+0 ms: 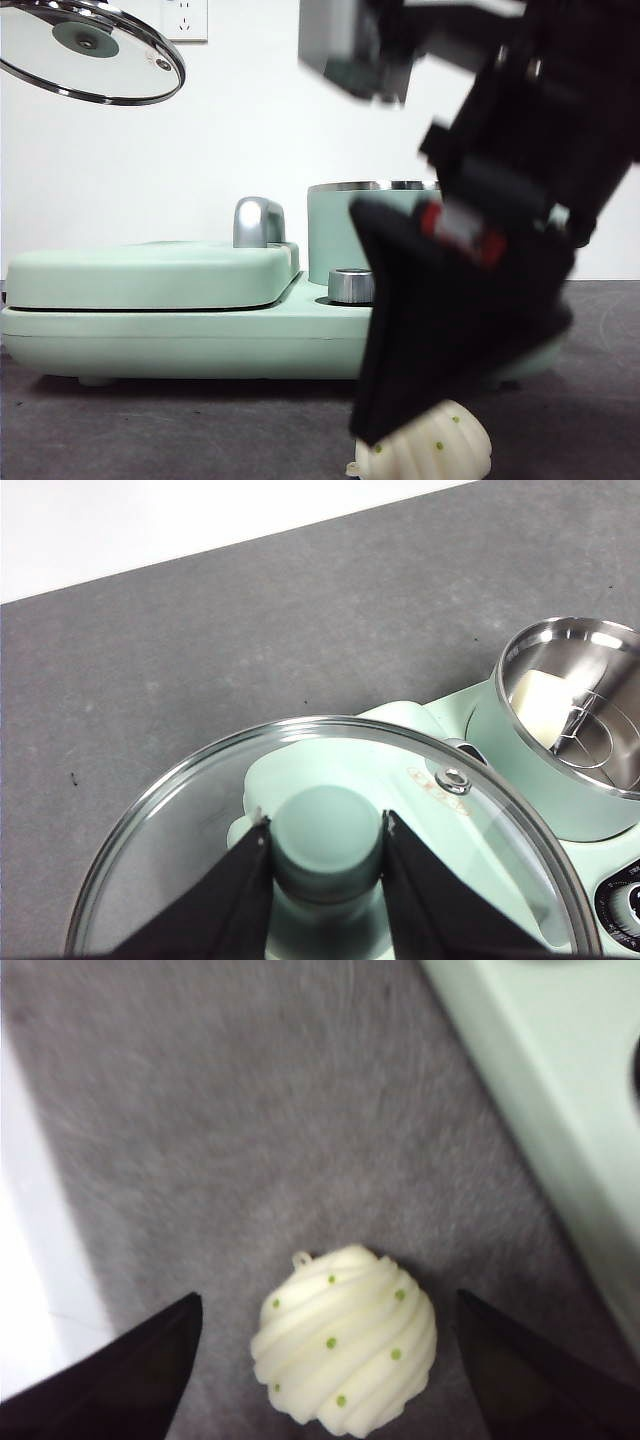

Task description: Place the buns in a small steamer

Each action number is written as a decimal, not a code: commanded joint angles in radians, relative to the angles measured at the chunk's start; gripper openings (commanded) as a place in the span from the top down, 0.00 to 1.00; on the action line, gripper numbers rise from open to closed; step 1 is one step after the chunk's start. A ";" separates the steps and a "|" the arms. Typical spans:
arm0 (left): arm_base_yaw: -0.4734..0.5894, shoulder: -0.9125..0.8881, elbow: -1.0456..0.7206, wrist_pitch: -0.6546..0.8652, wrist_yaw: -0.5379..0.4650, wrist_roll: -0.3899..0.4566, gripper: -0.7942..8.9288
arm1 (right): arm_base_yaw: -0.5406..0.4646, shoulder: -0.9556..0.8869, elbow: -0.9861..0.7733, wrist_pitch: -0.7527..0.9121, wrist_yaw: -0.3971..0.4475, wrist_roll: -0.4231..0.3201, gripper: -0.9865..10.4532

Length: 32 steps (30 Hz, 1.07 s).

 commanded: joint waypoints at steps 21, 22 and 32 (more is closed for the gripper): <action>-0.002 -0.001 0.016 0.027 0.006 0.003 0.91 | 0.008 -0.192 0.171 -0.280 0.004 0.178 0.76; -0.002 -0.001 0.016 0.027 0.006 0.003 0.91 | -0.003 -0.206 0.219 -0.329 0.017 0.202 0.76; -0.002 -0.001 0.016 0.027 0.006 0.000 0.91 | -0.185 -0.192 0.502 -0.449 0.030 0.180 0.66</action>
